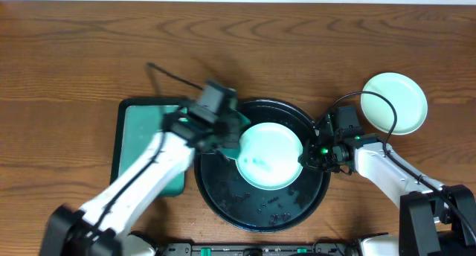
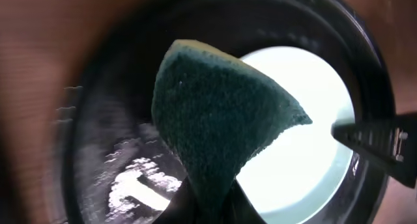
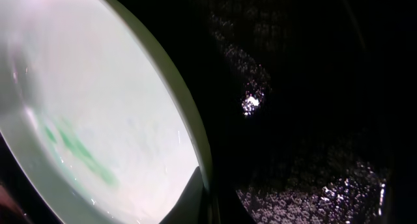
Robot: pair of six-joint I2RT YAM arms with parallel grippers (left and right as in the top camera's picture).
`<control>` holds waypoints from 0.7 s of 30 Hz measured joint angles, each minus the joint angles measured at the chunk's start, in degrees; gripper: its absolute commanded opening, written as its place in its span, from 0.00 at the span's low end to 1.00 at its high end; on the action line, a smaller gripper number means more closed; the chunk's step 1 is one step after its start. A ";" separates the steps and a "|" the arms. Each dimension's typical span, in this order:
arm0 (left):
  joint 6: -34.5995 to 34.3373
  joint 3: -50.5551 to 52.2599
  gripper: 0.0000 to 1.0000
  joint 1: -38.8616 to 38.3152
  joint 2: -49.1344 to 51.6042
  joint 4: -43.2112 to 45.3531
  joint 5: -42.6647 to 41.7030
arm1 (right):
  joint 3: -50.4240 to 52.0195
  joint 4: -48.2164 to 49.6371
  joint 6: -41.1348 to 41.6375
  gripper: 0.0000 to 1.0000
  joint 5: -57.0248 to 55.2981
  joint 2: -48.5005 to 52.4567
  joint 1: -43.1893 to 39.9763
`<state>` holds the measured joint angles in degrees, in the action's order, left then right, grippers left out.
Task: Clean dirty plates on tray and stack at the side
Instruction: 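Scrub the second pale green plate with the sponge in left gripper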
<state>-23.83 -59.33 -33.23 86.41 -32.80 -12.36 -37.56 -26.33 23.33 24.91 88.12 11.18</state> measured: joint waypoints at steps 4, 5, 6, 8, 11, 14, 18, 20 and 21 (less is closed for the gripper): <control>-1.66 0.00 0.07 -3.34 6.91 3.37 -0.46 | 0.00 -0.04 0.00 0.01 0.26 0.00 0.00; -2.16 -0.13 0.07 -3.67 8.72 4.02 -0.52 | 0.00 -0.02 0.00 0.01 0.33 0.00 0.00; -3.08 -0.33 0.07 -3.85 10.38 4.31 -0.63 | 0.00 -0.02 0.00 0.01 0.39 0.00 0.00; -5.27 -0.59 0.07 -3.96 13.35 5.27 -0.70 | 0.00 -0.04 0.00 0.01 0.42 0.00 0.00; -9.07 -1.20 0.07 -4.02 15.87 7.54 -1.79 | 0.00 -0.04 -0.02 0.01 0.44 0.00 0.00; -12.50 -1.92 0.07 -4.02 17.40 9.22 -3.50 | 0.00 -0.04 -0.02 0.01 0.44 0.00 0.00; -15.54 -2.97 0.07 -4.50 19.98 11.06 -6.67 | 0.00 -0.22 0.00 0.01 0.33 0.00 0.00; -16.50 -3.17 0.07 -4.98 20.83 12.76 -8.35 | 0.00 -0.35 0.00 0.01 0.17 0.00 0.00; -16.90 -3.23 0.07 -5.42 21.31 13.92 -9.40 | 0.00 -0.46 0.00 0.01 0.11 0.00 -0.02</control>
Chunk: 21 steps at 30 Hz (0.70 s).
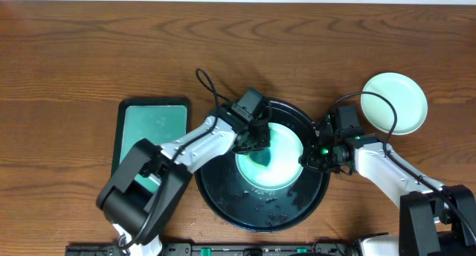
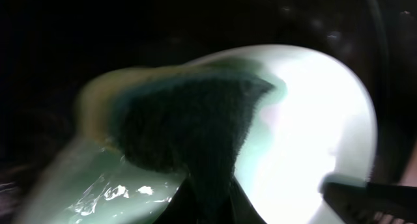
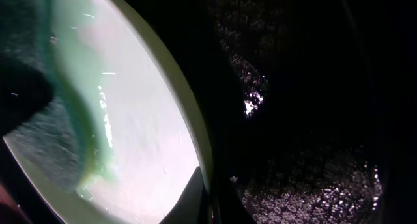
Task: Clean dirty plates on tray and stack at the side
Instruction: 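Scrub the second pale green plate with the sponge in left gripper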
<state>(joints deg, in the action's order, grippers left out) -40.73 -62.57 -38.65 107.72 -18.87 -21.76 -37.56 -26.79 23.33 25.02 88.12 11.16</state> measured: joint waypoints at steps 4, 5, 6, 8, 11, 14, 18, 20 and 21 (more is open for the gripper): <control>0.04 -0.17 0.07 -3.17 2.01 5.16 -6.05 | 0.00 -0.17 0.00 0.01 -0.04 0.00 0.02; 0.26 -0.17 0.07 -4.11 2.34 5.84 -7.58 | 0.00 -0.17 0.00 0.01 -0.04 0.00 0.02; 0.59 -0.17 0.07 -5.11 2.60 5.95 -9.20 | 0.00 -0.22 0.00 0.01 -0.04 0.00 0.02; 1.62 -0.20 0.07 -6.38 2.78 4.72 -11.45 | 0.00 -0.42 0.00 0.01 -0.02 0.00 0.02; 3.28 -0.85 0.07 -6.19 2.78 0.13 -13.20 | 0.00 -1.44 0.00 0.01 0.48 0.00 0.02; 5.22 -1.79 0.07 -4.13 2.73 -6.99 -13.79 | 0.00 -1.97 0.02 0.01 0.81 0.00 0.02; 6.62 -1.81 0.07 -0.37 2.73 -13.57 -13.90 | 0.00 -1.86 0.00 0.01 1.18 0.02 0.07; 7.04 -1.84 0.07 1.84 2.73 -15.98 -13.62 | 0.00 -1.81 0.00 0.01 1.31 0.02 0.17; 7.15 -1.88 0.07 2.97 2.62 -16.98 -13.22 | 0.00 -1.79 0.00 0.01 1.36 0.02 0.17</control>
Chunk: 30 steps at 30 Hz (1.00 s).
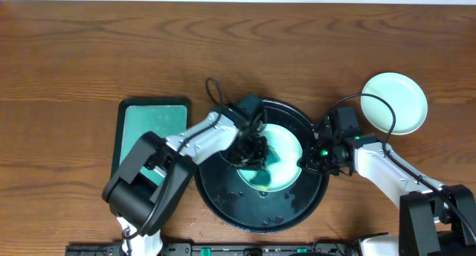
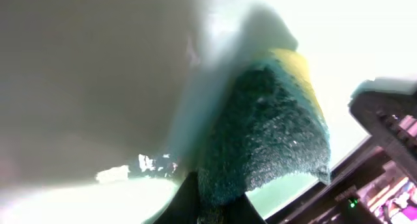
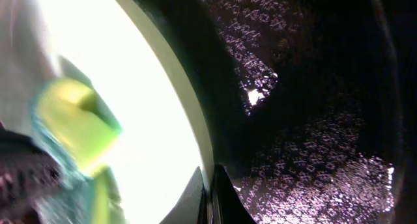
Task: Clean dirty plates on tray and stack at the side
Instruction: 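Scrub the second pale green plate with the sponge in left gripper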
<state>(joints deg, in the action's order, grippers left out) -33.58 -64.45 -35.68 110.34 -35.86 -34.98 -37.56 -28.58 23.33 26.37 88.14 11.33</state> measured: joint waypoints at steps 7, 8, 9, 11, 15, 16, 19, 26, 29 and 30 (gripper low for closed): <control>0.72 -1.38 0.07 5.92 -0.92 -3.61 7.58 | 0.00 0.02 0.00 0.01 0.09 0.00 0.00; 0.85 -1.79 0.07 6.01 -0.94 -3.85 8.50 | 0.00 0.02 0.00 0.01 0.11 0.00 0.00; 1.14 -2.27 0.07 5.77 -0.94 -4.09 9.77 | 0.00 0.00 0.00 0.01 0.17 0.00 0.00; 2.10 -3.45 0.07 5.07 -0.94 -4.59 12.55 | 0.00 0.04 0.00 0.01 0.33 0.00 0.00; 3.39 -7.28 0.07 4.52 -0.02 -4.37 18.10 | -0.33 0.74 0.02 0.01 1.46 0.00 0.02; 3.61 -8.28 0.07 4.35 0.28 -3.87 18.82 | -0.50 0.74 0.04 0.01 1.55 0.00 0.02; 4.09 -9.90 0.07 3.02 0.57 -0.92 18.03 | -0.70 0.57 0.09 0.01 1.29 0.00 0.00; 4.52 -10.78 0.07 -5.03 0.63 2.40 13.22 | -0.74 0.13 0.02 0.01 1.29 0.00 0.00; 4.46 -10.78 0.07 -8.83 1.31 2.38 12.11 | -0.74 -0.04 0.02 0.01 1.29 0.00 0.00; 4.33 -10.80 0.07 -9.62 1.70 2.40 11.80 | -0.74 -0.11 0.02 0.01 1.29 0.00 0.00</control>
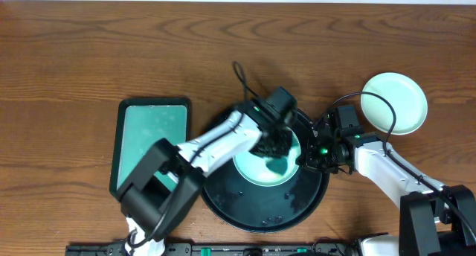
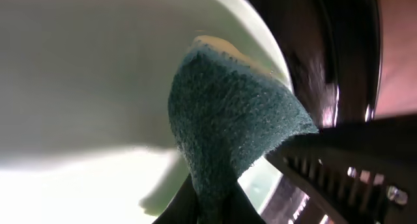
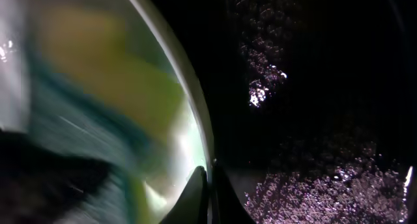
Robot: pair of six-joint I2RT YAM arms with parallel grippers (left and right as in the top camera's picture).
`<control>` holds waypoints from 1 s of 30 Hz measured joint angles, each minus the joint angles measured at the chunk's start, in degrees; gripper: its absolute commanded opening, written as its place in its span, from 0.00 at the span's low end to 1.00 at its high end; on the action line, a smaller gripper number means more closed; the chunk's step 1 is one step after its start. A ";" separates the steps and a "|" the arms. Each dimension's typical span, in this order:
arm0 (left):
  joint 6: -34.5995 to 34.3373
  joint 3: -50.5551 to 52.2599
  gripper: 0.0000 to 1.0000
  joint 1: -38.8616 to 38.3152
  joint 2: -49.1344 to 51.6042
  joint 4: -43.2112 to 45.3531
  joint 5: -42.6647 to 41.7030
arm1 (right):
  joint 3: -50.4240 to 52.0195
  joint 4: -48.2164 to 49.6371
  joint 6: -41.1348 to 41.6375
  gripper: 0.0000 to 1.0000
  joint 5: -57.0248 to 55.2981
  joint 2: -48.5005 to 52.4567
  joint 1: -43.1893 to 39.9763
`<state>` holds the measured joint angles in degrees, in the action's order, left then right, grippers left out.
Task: Clean dirty plates on tray and stack at the side
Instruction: 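Scrub the second pale green plate with the sponge in left gripper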
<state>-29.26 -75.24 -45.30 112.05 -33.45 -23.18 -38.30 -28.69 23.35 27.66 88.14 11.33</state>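
A pale green plate (image 1: 256, 167) lies in the round black tray (image 1: 223, 193). My left gripper (image 1: 277, 146) is shut on a green-and-yellow sponge (image 2: 228, 129) that presses on the plate's right part (image 2: 78, 68). My right gripper (image 1: 303, 158) is shut on the plate's right rim (image 3: 195, 120), one finger on each side of it. A blur of the sponge (image 3: 78, 139) fills the plate in the right wrist view. A second, clean plate (image 1: 394, 101) sits on the table at the right.
A green rectangular tray (image 1: 149, 137) lies left of the black one. The black tray's floor (image 3: 313, 185) is wet and beaded with droplets. Cables loop over both arms near the tray's far rim.
My left gripper with the sponge has moved from the plate's left-centre to its right side, close to my right gripper. My right gripper still holds the rim in the same place.
My left gripper held the sponge at the tray's left edge, off the plate, while my right gripper gripped the plate's rim. Then the sponge was on the plate's left part, then its middle, and now its right part. The right grip never changed.
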 measured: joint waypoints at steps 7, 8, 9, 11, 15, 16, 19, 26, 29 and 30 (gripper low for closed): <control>-0.74 -0.76 0.07 -0.87 3.63 -0.20 -2.84 | -0.07 -0.72 0.02 0.01 0.24 -0.02 0.00; -0.74 -0.87 0.07 -0.63 3.82 -0.22 -3.23 | -0.15 -0.96 0.02 0.01 0.24 -0.02 0.00; -0.72 -0.98 0.07 -0.37 4.02 -0.44 -3.58 | -0.24 -1.33 0.00 0.01 0.24 -0.02 0.00; -0.72 -1.20 0.07 0.39 4.13 -1.33 -3.82 | -0.28 -1.49 0.02 0.01 0.24 -0.02 0.00; -0.74 -1.75 0.07 2.69 4.15 -4.81 -0.83 | -0.33 -1.55 0.00 0.01 0.24 -0.02 0.00; -0.72 -1.88 0.07 3.39 4.15 -5.33 -0.31 | -0.33 -1.55 0.00 0.01 0.24 -0.02 0.00; -0.68 -2.27 0.07 5.64 4.15 -6.82 1.29 | -0.33 -1.57 0.00 0.01 0.24 -0.02 0.00; -0.26 -5.60 0.07 7.82 4.28 -13.99 12.83 | -0.33 -1.60 0.00 0.01 0.26 -0.02 0.00; 0.02 -6.99 0.07 7.96 4.55 -16.94 17.62 | -0.33 -1.53 0.00 0.01 0.26 -0.02 0.00; 0.20 -7.34 0.07 7.87 4.55 -17.53 18.45 | -0.33 -1.51 0.00 0.01 0.24 -0.02 0.00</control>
<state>-29.06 -82.59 -37.43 116.60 -50.98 -4.73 -38.63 -30.20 23.35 27.90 88.12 11.33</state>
